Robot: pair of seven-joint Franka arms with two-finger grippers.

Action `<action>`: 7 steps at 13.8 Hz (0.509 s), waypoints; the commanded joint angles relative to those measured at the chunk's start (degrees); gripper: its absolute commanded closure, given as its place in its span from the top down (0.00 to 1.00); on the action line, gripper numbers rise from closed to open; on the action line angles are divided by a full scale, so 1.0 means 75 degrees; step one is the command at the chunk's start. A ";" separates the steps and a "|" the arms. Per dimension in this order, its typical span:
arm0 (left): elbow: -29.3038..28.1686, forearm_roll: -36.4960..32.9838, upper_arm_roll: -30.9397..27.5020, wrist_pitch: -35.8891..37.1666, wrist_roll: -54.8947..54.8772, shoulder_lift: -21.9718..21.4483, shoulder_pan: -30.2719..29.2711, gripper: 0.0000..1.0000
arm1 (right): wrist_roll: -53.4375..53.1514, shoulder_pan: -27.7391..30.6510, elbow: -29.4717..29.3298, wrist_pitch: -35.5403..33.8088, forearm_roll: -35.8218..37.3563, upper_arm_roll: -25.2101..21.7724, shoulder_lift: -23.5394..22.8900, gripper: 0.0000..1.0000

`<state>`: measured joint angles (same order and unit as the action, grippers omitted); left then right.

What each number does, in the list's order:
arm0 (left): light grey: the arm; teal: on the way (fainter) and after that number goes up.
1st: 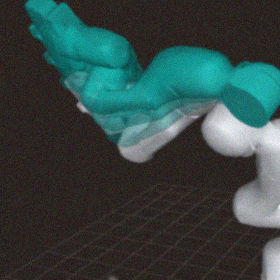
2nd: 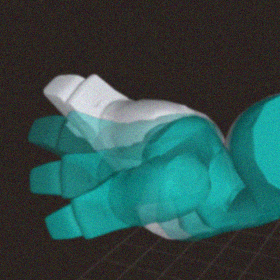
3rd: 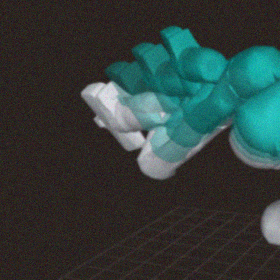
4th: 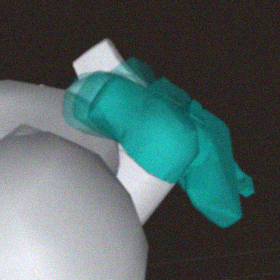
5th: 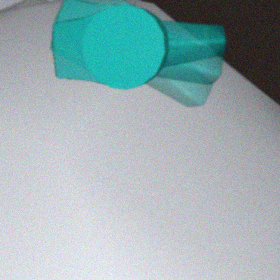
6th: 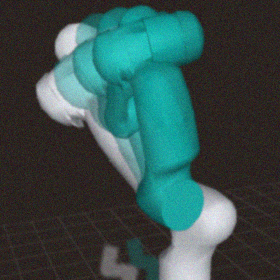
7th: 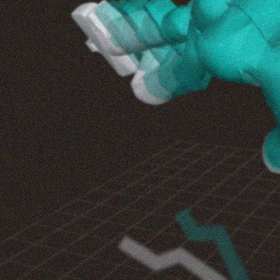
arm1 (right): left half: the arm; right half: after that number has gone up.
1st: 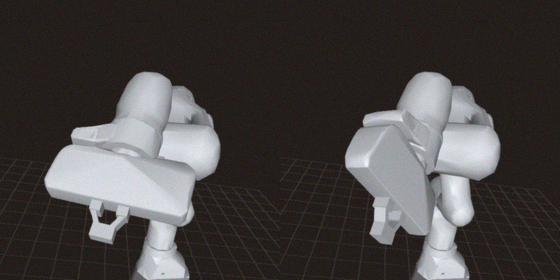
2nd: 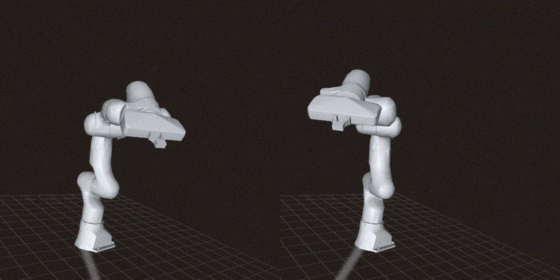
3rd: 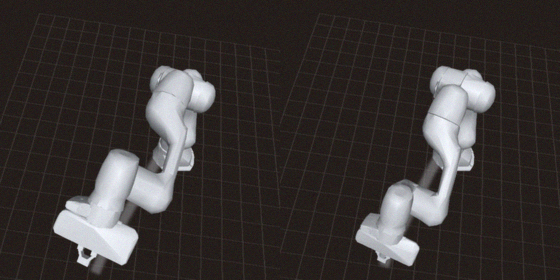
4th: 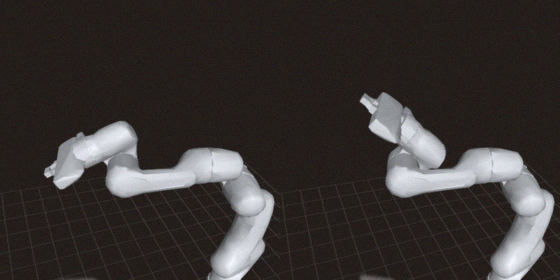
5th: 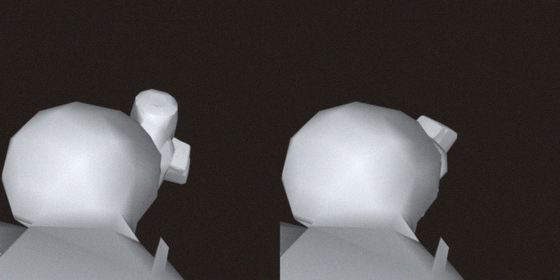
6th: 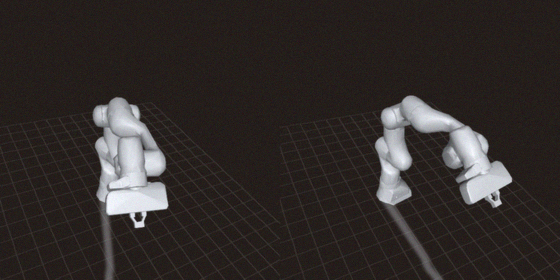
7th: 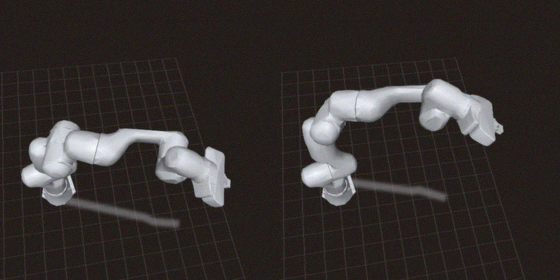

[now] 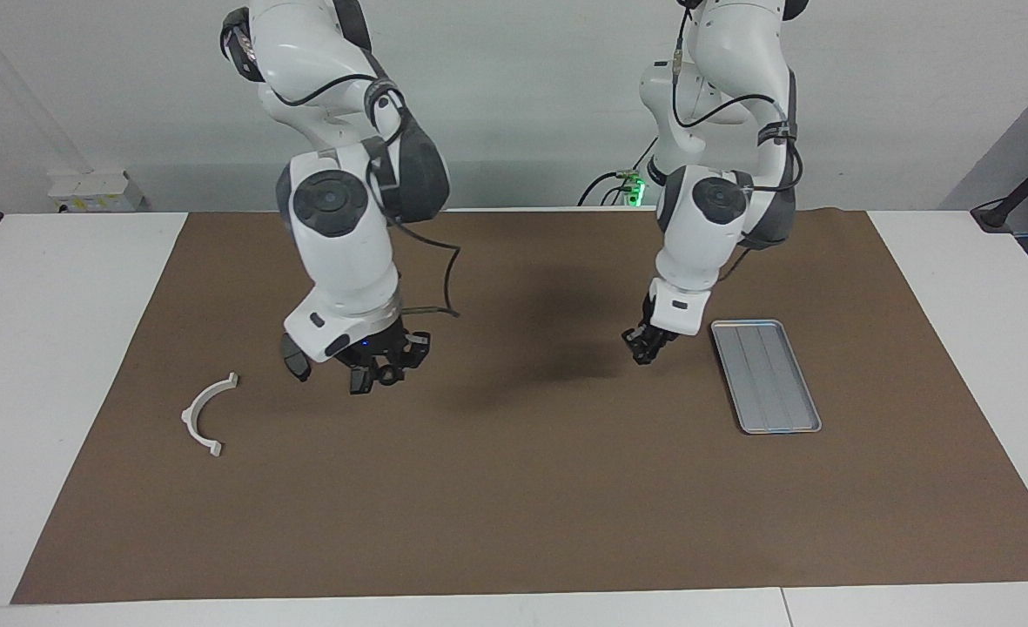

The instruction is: Place bearing gear from tray to pile

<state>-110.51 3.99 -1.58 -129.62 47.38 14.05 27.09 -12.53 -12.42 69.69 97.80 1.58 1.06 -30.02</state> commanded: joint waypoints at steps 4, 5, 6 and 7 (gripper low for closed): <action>0.1013 -0.0181 -0.0175 -0.0260 0.1171 0.1478 0.1016 0.02 | 0.1870 0.1116 0.1380 0.1699 0.0047 0.0152 0.0076 0.00; 0.0977 -0.0181 -0.0175 -0.0260 0.1183 0.1478 0.1028 0.02 | 0.1998 0.1209 0.1627 0.2097 0.0047 0.0140 0.0042 0.00; 0.0942 -0.0181 -0.0175 -0.0260 0.1183 0.1478 0.1017 0.02 | 0.2115 0.1268 0.1815 0.2495 0.0059 0.0140 -0.0063 0.00; 0.0884 -0.0181 -0.0175 -0.0284 0.1183 0.1466 0.1028 0.02 | 0.2279 0.1385 0.1944 0.2859 0.0059 0.0140 -0.0215 0.00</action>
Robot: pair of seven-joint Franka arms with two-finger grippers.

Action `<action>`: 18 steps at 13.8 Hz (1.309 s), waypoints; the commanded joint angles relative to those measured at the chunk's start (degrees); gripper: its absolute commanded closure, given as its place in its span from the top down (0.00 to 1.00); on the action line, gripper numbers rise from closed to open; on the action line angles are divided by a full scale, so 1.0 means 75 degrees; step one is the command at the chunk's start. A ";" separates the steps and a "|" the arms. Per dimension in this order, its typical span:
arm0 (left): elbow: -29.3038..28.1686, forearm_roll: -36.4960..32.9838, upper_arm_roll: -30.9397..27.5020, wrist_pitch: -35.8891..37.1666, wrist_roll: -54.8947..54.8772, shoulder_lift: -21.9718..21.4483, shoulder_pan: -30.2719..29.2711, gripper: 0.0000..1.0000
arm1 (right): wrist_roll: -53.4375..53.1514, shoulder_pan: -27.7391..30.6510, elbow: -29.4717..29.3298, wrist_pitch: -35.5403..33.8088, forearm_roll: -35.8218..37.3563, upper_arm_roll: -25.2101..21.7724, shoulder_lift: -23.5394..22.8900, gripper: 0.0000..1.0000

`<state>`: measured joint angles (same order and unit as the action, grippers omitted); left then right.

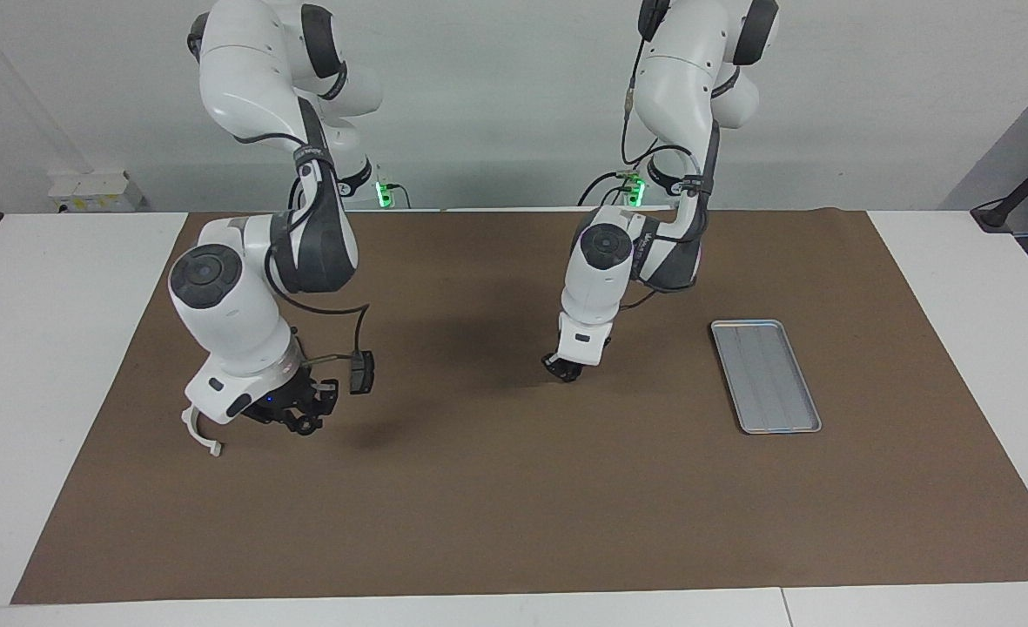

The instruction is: Place bearing gear from tray to pile

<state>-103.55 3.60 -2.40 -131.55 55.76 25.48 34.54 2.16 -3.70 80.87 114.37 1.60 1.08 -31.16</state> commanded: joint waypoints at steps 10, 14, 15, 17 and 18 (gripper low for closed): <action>0.0373 -0.0302 -0.0101 0.0743 0.0054 -0.0116 -0.0022 1.00 | 0.0895 0.0657 0.1042 0.1989 0.0091 0.0125 -0.0662 0.00; 0.0319 -0.0468 -0.0277 0.1927 -0.0598 -0.1647 -0.1202 1.00 | 0.0919 0.0716 0.1077 0.1989 0.0068 0.0137 -0.0662 0.00; 0.0318 -0.0468 -0.0277 0.2371 -0.1159 -0.1999 -0.1485 1.00 | 0.0896 0.0716 0.1077 0.2001 0.0056 0.0137 -0.0662 0.00; 0.0353 -0.0468 -0.0289 0.3262 -0.1841 -0.2528 -0.1930 1.00 | 0.0768 0.0669 0.1077 0.1990 0.0033 0.0137 -0.0662 0.40; 0.0353 -0.0468 -0.0277 0.3510 -0.2192 -0.2785 -0.2177 1.00 | 0.0570 0.0623 0.1077 0.1989 0.0044 0.0137 -0.0662 0.99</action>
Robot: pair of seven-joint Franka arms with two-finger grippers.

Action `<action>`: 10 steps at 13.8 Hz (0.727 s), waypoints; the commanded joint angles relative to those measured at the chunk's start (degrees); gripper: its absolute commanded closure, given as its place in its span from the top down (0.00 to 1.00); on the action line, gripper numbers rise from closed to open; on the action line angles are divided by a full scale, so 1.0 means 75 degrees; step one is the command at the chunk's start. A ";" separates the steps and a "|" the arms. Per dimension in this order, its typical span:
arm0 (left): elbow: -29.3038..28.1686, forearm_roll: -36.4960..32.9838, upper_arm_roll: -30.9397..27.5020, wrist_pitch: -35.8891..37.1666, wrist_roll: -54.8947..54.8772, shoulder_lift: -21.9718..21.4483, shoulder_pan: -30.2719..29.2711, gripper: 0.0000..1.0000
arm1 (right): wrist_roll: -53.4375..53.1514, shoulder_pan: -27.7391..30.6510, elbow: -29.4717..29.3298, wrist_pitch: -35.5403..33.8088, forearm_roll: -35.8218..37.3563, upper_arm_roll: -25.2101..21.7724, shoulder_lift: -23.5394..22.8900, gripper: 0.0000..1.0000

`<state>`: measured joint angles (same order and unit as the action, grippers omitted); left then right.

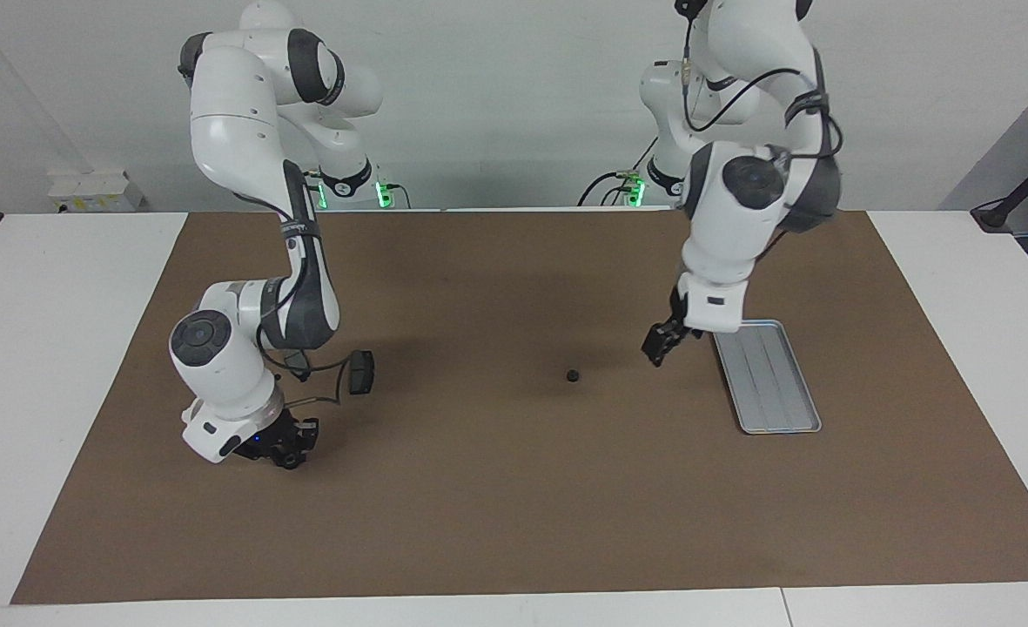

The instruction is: Place bearing gear from tray to pile

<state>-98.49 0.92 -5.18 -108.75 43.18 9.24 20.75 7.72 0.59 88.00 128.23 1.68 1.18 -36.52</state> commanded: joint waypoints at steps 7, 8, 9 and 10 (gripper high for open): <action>-0.0391 -0.0111 0.0128 0.1762 -0.2814 -0.1666 -0.1629 1.00 | -0.2873 -0.1458 -0.0283 -0.2094 0.0011 0.0124 0.1317 1.00; -0.0392 -0.0111 0.0186 0.1761 -0.2874 -0.1654 -0.1711 1.00 | -0.3716 -0.1810 -0.0330 -0.2387 -0.0047 0.0147 0.1482 1.00; -0.0380 -0.0111 0.0303 0.1773 -0.2875 -0.1654 -0.1863 1.00 | -0.4618 -0.2219 -0.0470 -0.2634 -0.0083 0.0159 0.1553 1.00; -0.0380 -0.0111 0.0455 0.1762 -0.2886 -0.1654 -0.1992 1.00 | -0.5532 -0.2641 -0.0622 -0.2776 -0.0083 0.0171 0.1553 1.00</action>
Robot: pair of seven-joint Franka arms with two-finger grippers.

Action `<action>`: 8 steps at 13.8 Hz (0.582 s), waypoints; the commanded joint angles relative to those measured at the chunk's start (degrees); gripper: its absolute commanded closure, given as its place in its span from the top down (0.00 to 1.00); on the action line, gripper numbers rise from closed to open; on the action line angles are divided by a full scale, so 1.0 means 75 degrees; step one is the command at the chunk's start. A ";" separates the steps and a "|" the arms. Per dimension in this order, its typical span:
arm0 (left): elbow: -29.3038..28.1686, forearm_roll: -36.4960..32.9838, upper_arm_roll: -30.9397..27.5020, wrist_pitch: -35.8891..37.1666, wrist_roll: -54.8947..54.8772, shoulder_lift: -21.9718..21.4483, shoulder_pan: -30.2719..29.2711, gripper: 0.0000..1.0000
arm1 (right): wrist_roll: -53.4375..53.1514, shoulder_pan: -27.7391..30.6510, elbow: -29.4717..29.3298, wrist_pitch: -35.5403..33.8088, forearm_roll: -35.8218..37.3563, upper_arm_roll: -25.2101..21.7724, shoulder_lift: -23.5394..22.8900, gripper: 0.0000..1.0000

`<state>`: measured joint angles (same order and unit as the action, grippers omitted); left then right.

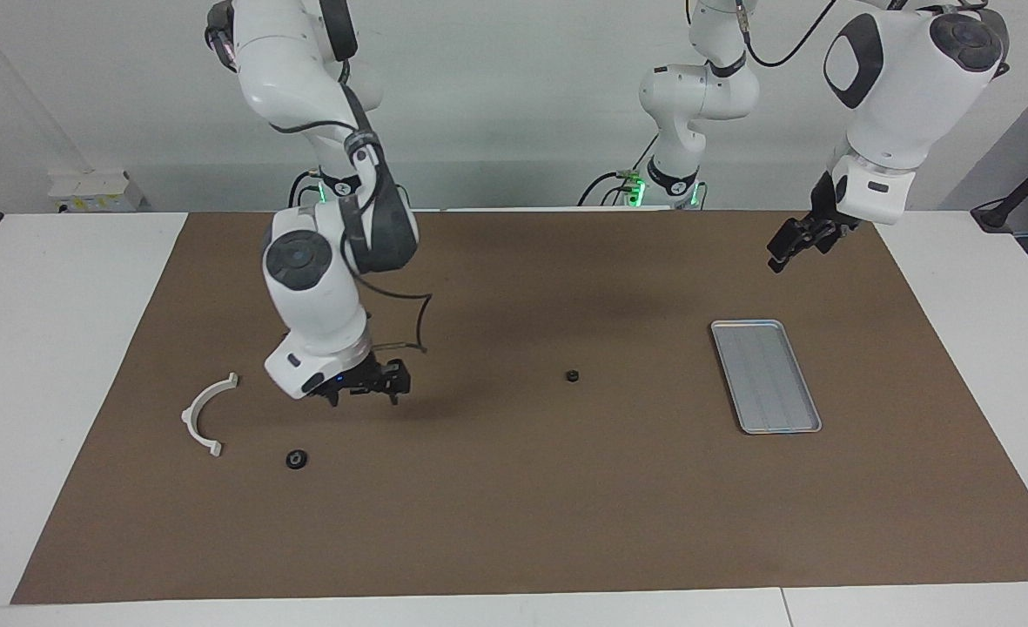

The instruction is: Place bearing gear from tray to pile

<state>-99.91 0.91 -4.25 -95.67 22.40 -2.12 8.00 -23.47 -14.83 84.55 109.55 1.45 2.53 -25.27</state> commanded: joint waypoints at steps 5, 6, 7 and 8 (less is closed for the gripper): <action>-0.0191 -0.0063 0.0682 -0.0006 -0.0500 -0.0128 -0.0935 1.00 | -0.4168 -0.2029 -0.0200 0.0075 -0.0123 -0.0009 0.0042 1.00; -0.0168 -0.0051 0.0730 0.0040 -0.0711 -0.0128 -0.0995 1.00 | -0.4462 -0.2263 -0.0200 0.0112 -0.0147 -0.0009 0.0007 1.00; -0.0144 -0.0039 0.0730 0.0052 -0.0737 -0.0117 -0.1019 1.00 | -0.4836 -0.2486 -0.0200 0.0112 -0.0077 -0.0009 -0.0144 1.00; -0.0132 -0.0051 0.0730 0.0076 -0.0737 -0.0116 -0.1019 1.00 | -0.5246 -0.2708 -0.0327 0.0228 -0.0030 -0.0009 -0.0459 1.00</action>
<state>-100.23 0.91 0.10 -95.67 18.18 -2.11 1.63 -58.22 -32.93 83.72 109.51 1.36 2.73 -25.12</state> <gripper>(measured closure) 0.000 0.000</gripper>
